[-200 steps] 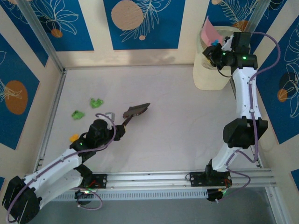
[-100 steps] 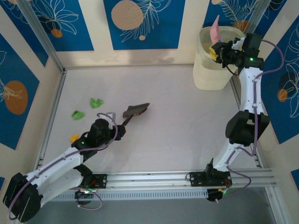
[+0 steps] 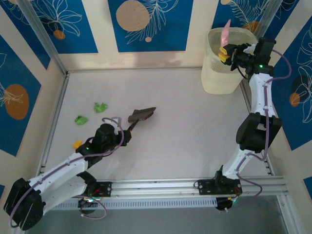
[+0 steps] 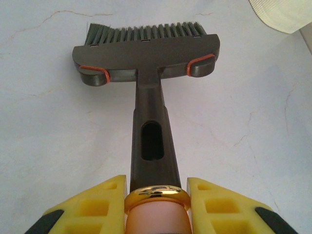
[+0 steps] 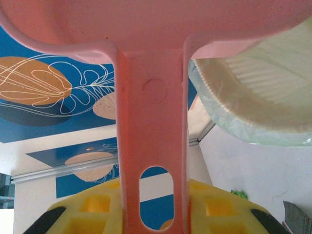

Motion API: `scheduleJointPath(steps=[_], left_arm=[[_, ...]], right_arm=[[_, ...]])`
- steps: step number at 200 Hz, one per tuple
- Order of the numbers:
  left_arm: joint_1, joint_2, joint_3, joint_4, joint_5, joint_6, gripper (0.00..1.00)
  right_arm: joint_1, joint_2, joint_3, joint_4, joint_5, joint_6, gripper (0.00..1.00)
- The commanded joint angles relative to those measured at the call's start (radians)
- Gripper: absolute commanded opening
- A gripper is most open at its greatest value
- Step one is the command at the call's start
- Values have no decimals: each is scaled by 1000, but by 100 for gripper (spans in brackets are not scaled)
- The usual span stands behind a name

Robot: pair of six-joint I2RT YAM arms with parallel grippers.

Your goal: Sweep away the paper scraps from the table

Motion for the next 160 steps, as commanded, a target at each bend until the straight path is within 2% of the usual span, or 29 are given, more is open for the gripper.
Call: scheduleJointPath(steps=[1,38,81,99,126,160], left_arm=[[9,-4,16,0,-19,16,0],[10,-14,17,-6,-25,21,0],[9,-15,18,-9,-24,22,0],[9,-15,18,-9,-25,22,0],[11,-23,21,-18,-37,28,0],[10,-60,16,-33,-63,31,0]], right_arm=[[-4,-30,-17,108,-45,98,0],[-6,-47,-84,239,-34,198,0],[-1,-55,-48,181,-28,136,0],[18,-71,-13,104,-21,39,0],[99,-134,69,-150,73,-255,0],[194,-228,-20,-212,118,-399,0]])
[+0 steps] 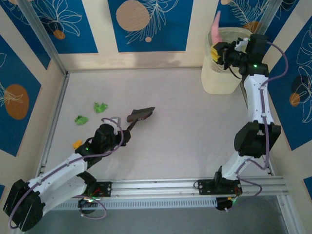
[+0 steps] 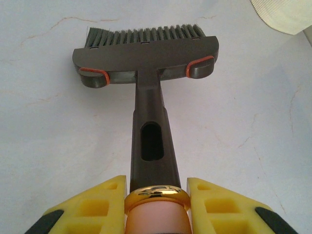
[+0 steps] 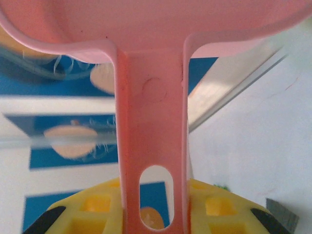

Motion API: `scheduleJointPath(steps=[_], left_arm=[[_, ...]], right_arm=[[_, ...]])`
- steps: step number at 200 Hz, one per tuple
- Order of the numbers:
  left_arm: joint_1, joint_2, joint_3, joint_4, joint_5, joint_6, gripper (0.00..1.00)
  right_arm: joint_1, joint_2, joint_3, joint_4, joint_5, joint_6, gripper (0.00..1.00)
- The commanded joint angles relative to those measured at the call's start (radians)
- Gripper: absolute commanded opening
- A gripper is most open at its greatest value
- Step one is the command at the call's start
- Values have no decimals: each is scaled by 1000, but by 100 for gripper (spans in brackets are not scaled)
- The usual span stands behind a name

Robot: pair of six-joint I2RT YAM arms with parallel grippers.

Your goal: Sweep away the paper scraps from the table

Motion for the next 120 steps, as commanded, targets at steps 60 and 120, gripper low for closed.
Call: scheduleJointPath(steps=[60,120], left_arm=[[10,-149,11,-38,-38,6,0],[10,-340,51,-219,-225,-46,0]], right_arm=[[317,-178,-111,-356,221,-550,0],[599,-305,-418,-328,466,-806,0]])
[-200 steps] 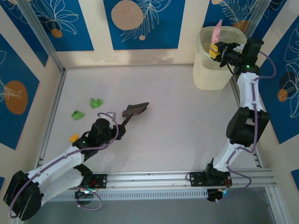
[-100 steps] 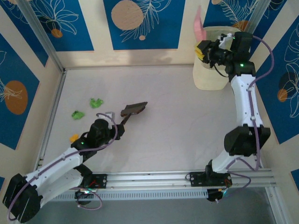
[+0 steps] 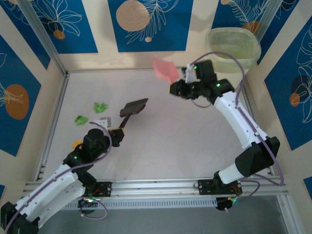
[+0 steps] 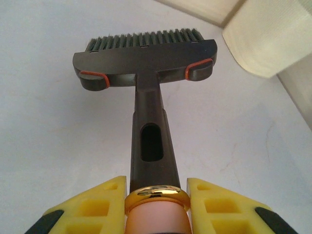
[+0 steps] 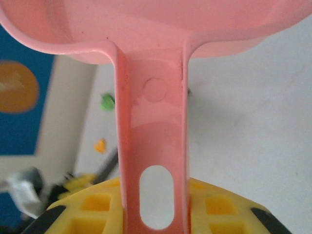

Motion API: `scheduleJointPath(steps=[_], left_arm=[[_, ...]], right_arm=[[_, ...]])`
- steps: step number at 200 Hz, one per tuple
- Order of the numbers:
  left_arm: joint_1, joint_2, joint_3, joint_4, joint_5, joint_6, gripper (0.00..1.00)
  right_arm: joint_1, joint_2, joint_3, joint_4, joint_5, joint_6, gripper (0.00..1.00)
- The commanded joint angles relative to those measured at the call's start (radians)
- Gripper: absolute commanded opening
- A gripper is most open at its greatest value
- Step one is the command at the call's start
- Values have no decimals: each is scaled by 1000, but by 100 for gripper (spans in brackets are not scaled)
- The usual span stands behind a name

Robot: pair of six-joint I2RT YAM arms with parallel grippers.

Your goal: Sweep away the paper scraps from the table

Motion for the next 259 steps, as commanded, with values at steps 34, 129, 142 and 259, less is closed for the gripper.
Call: scheduleJointPath(steps=[34,129,142,259], left_arm=[[11,-91,97,-223,-265,-59,0],[25,37,303,-474,-510,-88,0],[31,71,331,-479,-516,-89,0],[246,289,347,-318,-370,-98,0]], right_arm=[[164,-129,-228,16,217,-250,0],[436,36,-336,94,405,-370,0],[466,90,-323,93,421,-377,0],[579,432,-136,91,438,-403,0]])
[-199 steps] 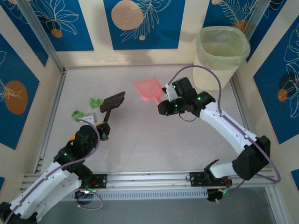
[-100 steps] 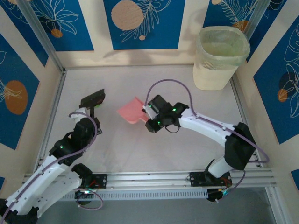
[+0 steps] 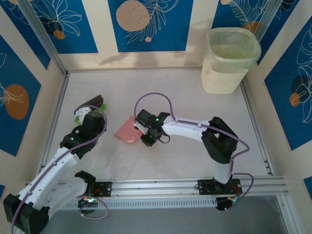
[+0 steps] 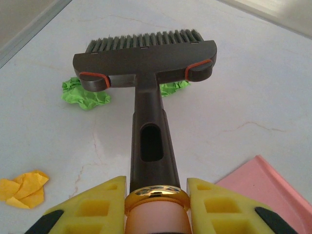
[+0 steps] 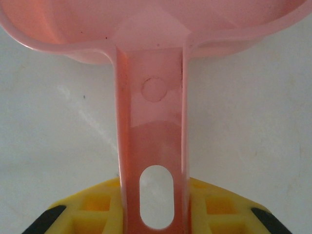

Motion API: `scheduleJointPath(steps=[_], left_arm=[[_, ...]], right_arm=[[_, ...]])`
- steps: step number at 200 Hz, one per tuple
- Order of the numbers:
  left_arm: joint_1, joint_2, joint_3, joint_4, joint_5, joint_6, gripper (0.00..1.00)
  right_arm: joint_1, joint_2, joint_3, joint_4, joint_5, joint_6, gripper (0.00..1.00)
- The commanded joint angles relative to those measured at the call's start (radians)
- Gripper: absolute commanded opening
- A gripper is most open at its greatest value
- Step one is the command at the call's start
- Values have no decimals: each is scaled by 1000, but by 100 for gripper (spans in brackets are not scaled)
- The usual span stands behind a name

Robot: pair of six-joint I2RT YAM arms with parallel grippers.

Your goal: Sweep away the paper scraps from the table

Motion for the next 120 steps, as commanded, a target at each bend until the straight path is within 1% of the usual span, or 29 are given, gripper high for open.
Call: scheduleJointPath(steps=[1,19,55,79,120], left_arm=[[60,16,11,86,54,-10,0],[102,40,26,95,100,-6,0],[147,85,30,123,169,-3,0],[159,106,24,143,206,4,0],[171,128,29,157,229,19,0]], right_arm=[[13,41,46,8,-4,-18,0],[13,74,66,8,-5,-21,0],[9,137,128,-2,0,-24,0],[3,173,166,-1,0,-23,0],[-6,204,187,19,13,-17,0]])
